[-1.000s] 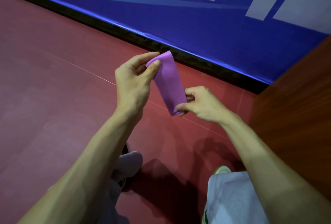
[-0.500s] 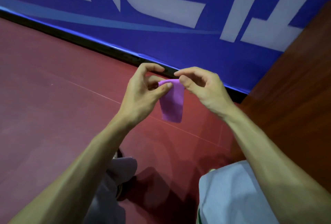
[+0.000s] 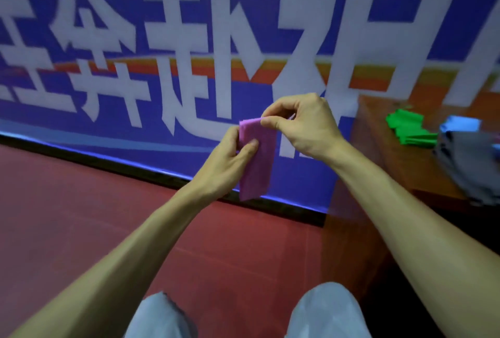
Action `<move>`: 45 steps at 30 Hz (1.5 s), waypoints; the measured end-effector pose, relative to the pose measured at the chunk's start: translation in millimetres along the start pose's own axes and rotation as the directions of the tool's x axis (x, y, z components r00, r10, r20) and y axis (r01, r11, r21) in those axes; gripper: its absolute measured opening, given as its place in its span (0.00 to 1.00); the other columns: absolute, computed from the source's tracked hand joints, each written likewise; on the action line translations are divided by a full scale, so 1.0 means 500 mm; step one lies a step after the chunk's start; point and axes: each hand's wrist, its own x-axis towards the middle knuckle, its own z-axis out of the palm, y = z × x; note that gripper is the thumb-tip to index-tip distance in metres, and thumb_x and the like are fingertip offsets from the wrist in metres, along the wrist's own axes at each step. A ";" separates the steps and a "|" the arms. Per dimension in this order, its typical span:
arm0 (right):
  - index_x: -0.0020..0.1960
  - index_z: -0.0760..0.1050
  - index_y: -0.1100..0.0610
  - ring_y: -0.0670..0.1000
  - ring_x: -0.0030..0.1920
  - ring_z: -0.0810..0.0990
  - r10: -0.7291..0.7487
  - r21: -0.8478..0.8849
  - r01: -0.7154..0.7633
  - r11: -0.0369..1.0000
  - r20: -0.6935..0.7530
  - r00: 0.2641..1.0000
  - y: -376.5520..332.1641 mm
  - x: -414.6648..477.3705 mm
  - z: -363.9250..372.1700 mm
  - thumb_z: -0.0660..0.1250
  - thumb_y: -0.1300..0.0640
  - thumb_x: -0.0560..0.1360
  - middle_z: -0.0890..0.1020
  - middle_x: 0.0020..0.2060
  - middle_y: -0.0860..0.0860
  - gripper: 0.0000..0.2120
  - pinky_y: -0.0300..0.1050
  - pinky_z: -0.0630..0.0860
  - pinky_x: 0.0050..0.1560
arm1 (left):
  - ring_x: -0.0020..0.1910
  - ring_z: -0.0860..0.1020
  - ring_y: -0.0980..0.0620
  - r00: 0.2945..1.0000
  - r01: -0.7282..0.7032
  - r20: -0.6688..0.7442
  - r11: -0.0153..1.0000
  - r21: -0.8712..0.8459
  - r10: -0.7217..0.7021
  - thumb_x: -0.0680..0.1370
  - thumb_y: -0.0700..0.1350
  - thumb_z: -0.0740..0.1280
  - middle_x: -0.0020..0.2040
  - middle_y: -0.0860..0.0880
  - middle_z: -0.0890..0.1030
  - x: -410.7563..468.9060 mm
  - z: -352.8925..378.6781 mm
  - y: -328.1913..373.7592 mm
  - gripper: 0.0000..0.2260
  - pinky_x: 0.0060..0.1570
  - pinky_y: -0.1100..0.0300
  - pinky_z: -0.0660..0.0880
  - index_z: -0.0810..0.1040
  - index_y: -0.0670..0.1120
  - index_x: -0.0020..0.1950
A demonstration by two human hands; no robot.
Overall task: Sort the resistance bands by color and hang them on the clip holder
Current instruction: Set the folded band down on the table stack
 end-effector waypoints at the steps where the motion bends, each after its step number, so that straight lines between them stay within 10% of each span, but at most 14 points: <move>1: 0.39 0.82 0.51 0.35 0.31 0.75 -0.004 -0.001 0.004 1.000 -0.040 0.999 -0.016 0.005 -0.025 0.74 0.57 0.71 0.79 0.30 0.40 0.04 0.26 0.68 0.35 | 0.50 0.76 0.54 0.999 -0.010 0.030 1.000 0.010 0.010 0.82 0.47 0.58 0.55 0.47 0.78 0.001 0.007 0.022 0.11 0.55 0.54 0.74 0.70 0.46 0.63; 12: 0.35 0.80 0.49 0.38 0.30 0.76 0.073 -0.036 -0.091 0.995 -0.339 0.938 -0.060 -0.012 -0.309 0.75 0.55 0.70 0.80 0.29 0.40 0.07 0.37 0.72 0.37 | 0.50 0.74 0.52 0.942 -0.106 0.327 0.990 0.098 0.068 0.83 0.45 0.56 0.53 0.47 0.74 0.020 0.140 0.242 0.09 0.54 0.51 0.74 0.65 0.44 0.62; 16: 0.36 0.81 0.51 0.40 0.29 0.75 0.132 -0.064 -0.175 0.982 -0.422 0.897 -0.037 -0.040 -0.440 0.75 0.56 0.70 0.78 0.28 0.42 0.06 0.44 0.74 0.39 | 0.41 0.78 0.54 0.880 -0.121 0.472 0.986 0.117 0.052 0.83 0.43 0.55 0.50 0.44 0.78 0.021 0.224 0.313 0.08 0.36 0.65 0.73 0.63 0.45 0.61; 23: 0.42 0.82 0.58 0.44 0.27 0.79 0.178 -0.316 -0.274 0.908 -0.303 0.936 0.041 -0.087 -0.651 0.72 0.57 0.73 0.81 0.30 0.48 0.04 0.36 0.77 0.30 | 0.32 0.73 0.61 0.882 -0.103 0.465 0.994 0.026 0.079 0.77 0.44 0.68 0.37 0.52 0.77 0.082 0.377 0.396 0.03 0.31 0.71 0.68 0.77 0.47 0.44; 35: 0.47 0.82 0.59 0.48 0.32 0.79 0.359 -0.272 -0.492 0.827 -0.417 0.835 0.396 -0.091 -0.866 0.71 0.58 0.74 0.81 0.35 0.51 0.05 0.39 0.78 0.34 | 0.26 0.75 0.57 0.792 0.094 0.608 0.995 -0.027 -0.058 0.74 0.33 0.69 0.30 0.48 0.78 0.310 0.736 0.390 0.04 0.31 0.66 0.75 0.80 0.41 0.44; 45: 0.50 0.83 0.60 0.44 0.35 0.77 0.485 -0.354 -0.561 0.748 -0.285 0.827 0.616 -0.087 -0.876 0.71 0.58 0.74 0.82 0.42 0.51 0.07 0.31 0.72 0.31 | 0.16 0.70 0.58 0.732 0.098 0.640 0.965 0.241 -0.234 0.73 0.39 0.72 0.19 0.51 0.73 0.407 0.905 0.337 0.11 0.19 0.67 0.67 0.75 0.41 0.33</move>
